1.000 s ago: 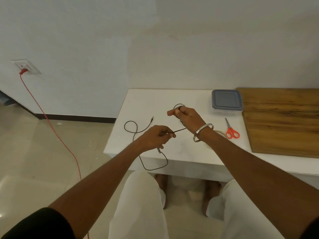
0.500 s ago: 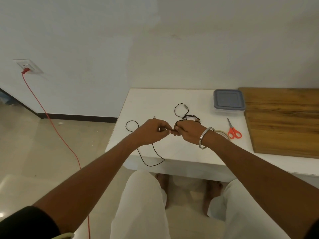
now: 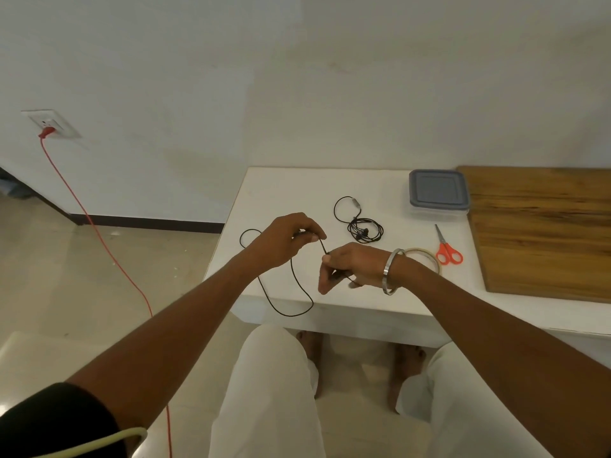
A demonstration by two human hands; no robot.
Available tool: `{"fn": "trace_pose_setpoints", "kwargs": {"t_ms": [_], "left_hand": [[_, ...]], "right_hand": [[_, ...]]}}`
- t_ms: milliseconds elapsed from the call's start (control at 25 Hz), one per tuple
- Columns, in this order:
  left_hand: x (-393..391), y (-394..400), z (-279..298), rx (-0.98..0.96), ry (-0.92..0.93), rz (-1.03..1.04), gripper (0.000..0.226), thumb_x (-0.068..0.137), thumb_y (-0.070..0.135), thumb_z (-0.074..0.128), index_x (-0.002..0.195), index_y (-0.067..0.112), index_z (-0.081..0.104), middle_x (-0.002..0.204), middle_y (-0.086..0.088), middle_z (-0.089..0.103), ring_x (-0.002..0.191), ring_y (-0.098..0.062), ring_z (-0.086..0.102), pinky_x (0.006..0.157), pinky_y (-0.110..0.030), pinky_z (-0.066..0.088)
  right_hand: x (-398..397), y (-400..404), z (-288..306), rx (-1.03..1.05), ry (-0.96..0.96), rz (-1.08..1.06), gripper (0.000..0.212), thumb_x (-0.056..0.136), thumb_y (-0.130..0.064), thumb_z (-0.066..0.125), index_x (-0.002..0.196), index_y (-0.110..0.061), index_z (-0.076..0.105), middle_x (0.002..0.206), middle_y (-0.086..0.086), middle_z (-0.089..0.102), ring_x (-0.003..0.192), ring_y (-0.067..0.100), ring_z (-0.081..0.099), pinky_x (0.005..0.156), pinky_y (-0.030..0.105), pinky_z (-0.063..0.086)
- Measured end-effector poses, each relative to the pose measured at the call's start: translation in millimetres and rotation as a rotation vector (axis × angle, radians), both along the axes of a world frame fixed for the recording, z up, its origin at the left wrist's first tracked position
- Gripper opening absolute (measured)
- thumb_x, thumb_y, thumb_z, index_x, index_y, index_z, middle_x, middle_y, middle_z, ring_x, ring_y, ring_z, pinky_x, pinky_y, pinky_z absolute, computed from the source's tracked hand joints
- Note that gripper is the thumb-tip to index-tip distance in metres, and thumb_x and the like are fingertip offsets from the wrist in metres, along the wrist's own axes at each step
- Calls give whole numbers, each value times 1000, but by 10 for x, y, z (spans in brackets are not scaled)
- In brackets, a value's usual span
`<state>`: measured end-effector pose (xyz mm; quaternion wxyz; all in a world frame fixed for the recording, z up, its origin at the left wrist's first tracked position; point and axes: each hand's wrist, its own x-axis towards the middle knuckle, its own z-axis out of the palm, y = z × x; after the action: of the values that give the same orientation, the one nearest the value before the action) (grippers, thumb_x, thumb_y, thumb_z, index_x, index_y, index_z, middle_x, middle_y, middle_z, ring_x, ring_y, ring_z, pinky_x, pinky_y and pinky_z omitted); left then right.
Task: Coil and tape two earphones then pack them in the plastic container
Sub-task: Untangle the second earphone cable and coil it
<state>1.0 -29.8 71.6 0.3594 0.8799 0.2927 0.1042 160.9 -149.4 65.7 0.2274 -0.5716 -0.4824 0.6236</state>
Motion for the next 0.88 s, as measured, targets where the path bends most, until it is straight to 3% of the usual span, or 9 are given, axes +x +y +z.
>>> {"fn": "trace_pose_setpoints", "kwargs": {"t_ms": [160,280,360,480,560,680,880], "left_hand": [[-15,-58,-109,-149,-74,27,18,98,18,51,100,25,68,94,8,70,86,-11,66,76,-22,52],[-36,-106,-184,-297,-179,57,21,92,21,51,103,17,68,99,-7,71,95,-27,67,86,-41,54],[-34,-125,-187,-387,-211,81,19,87,18,53,98,19,69,94,-7,70,89,-29,65,82,-46,51],[-13,-188,-183,-513,-210,112,23,89,7,52,85,23,67,72,6,65,70,-21,58,67,-34,47],[0,-258,-226,-548,-183,153,27,95,0,49,86,19,65,71,7,66,66,-10,60,62,-23,48],[7,-329,-339,-559,-147,139,21,98,7,48,89,16,64,78,-7,68,65,-12,58,61,-25,42],[64,-430,-335,-532,-20,72,41,102,18,40,81,38,70,72,5,69,66,-11,59,68,-29,43]], "right_hand": [[-67,50,120,-21,500,-118,37,97,-35,38,86,-10,62,97,13,66,104,30,63,89,54,42],[-60,62,163,10,645,-198,38,97,-36,39,84,-10,63,95,13,65,105,32,61,95,64,39],[-58,46,176,17,720,-263,38,97,-35,39,84,-9,63,92,12,64,102,33,62,95,68,38],[-71,52,197,29,853,-346,35,97,-33,39,87,-9,62,89,13,64,93,31,65,96,73,33],[-79,77,212,36,927,-390,36,98,-33,39,86,-10,63,89,13,64,93,31,66,96,74,32],[-80,102,220,42,994,-463,39,99,-33,38,82,-11,66,87,11,65,91,32,66,93,70,37],[-92,102,213,134,988,-605,44,101,-32,34,78,-13,67,86,9,68,97,31,66,90,64,44]]}}
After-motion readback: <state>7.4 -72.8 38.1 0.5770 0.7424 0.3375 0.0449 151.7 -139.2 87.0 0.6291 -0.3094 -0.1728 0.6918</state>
